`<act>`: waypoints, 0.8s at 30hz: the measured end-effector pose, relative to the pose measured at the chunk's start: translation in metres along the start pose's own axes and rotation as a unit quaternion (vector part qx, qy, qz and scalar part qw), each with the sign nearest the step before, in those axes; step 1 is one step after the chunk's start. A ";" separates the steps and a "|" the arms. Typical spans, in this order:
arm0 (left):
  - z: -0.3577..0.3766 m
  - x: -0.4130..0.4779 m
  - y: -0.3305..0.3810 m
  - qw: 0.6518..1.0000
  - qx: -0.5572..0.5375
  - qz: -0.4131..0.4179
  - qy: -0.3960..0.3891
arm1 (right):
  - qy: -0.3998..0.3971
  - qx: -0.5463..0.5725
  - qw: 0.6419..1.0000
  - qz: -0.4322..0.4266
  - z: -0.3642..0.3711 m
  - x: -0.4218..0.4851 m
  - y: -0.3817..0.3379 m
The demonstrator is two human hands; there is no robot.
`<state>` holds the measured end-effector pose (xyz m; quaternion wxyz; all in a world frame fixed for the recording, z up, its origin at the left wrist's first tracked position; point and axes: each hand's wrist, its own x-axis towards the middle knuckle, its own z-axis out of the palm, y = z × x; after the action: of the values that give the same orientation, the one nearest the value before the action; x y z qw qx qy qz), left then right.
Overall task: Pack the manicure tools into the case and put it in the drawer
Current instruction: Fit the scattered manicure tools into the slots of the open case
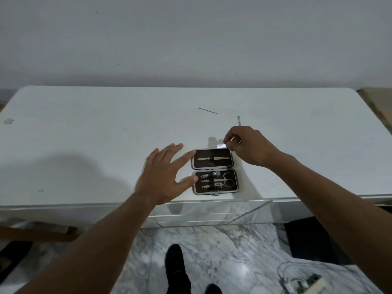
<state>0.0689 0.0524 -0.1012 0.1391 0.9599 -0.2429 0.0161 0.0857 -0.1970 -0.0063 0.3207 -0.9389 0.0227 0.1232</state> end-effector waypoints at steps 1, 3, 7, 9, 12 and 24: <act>0.000 0.000 0.000 1.000 0.000 0.001 0.001 | 0.005 0.003 1.000 -0.005 0.002 -0.003 0.002; 0.002 0.000 -0.001 1.000 -0.001 0.002 0.002 | 0.009 0.009 1.000 -0.008 0.008 -0.008 0.004; 0.004 0.000 -0.004 1.000 -0.005 0.001 0.003 | 0.007 -0.009 1.000 -0.012 0.020 -0.015 0.009; 0.004 0.000 -0.004 1.000 -0.007 0.003 0.005 | 0.014 -0.026 0.999 -0.014 0.023 -0.018 0.012; 0.005 0.000 -0.004 1.000 -0.008 0.004 0.007 | 0.031 -0.075 0.996 -0.038 0.026 -0.022 0.017; 0.004 0.000 -0.003 1.000 -0.009 0.002 0.004 | 0.030 -0.163 0.980 -0.108 0.021 -0.026 0.025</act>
<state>0.0699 0.0543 -0.1056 0.1489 0.9580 -0.2445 0.0182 0.0531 -0.2054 -0.0307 0.1738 -0.9788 -0.0892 0.0614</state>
